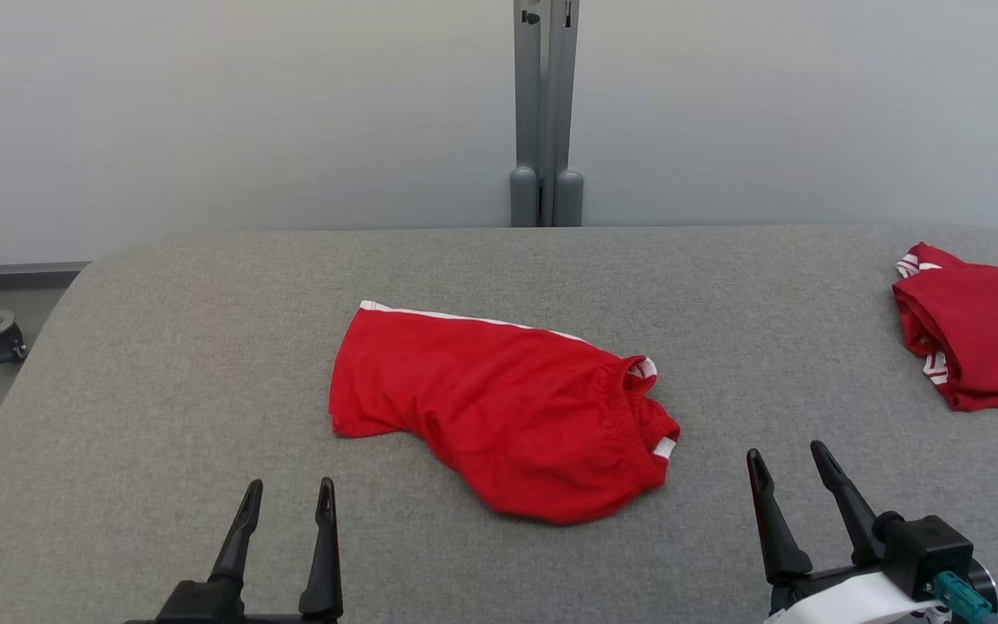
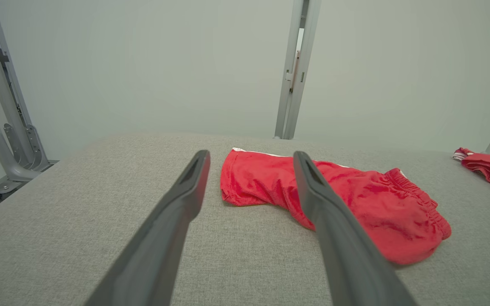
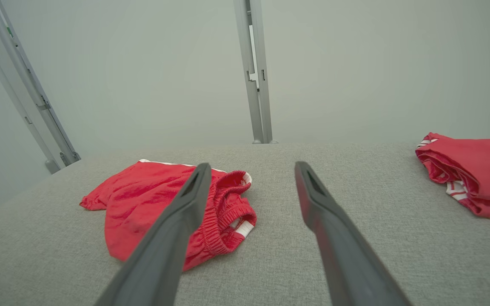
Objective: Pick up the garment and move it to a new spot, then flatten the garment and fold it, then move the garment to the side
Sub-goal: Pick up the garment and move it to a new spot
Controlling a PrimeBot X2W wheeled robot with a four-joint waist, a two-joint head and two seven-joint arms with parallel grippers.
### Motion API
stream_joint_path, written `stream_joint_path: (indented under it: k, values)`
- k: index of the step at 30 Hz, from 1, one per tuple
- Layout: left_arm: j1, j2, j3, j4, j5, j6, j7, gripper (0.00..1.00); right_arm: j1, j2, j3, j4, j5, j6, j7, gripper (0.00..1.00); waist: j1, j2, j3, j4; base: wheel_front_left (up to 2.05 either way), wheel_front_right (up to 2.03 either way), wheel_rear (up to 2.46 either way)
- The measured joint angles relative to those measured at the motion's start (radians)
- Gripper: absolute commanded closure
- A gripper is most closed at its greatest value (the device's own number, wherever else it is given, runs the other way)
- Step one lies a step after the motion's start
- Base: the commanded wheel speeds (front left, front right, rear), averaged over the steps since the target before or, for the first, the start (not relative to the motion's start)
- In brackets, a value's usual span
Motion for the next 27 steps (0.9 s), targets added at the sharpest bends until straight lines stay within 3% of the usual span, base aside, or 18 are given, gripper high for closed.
stream_joint_path:
  k: [27]
  values:
    - [-0.004, 0.0, -0.017, 0.003, -0.001, 0.013, 0.0, 0.0, 0.0, -0.002, -0.013, 0.001, 0.001, 0.0, 0.0, 0.0, 0.0, 0.0, 0.002, -0.005, 0.0, 0.0, 0.0]
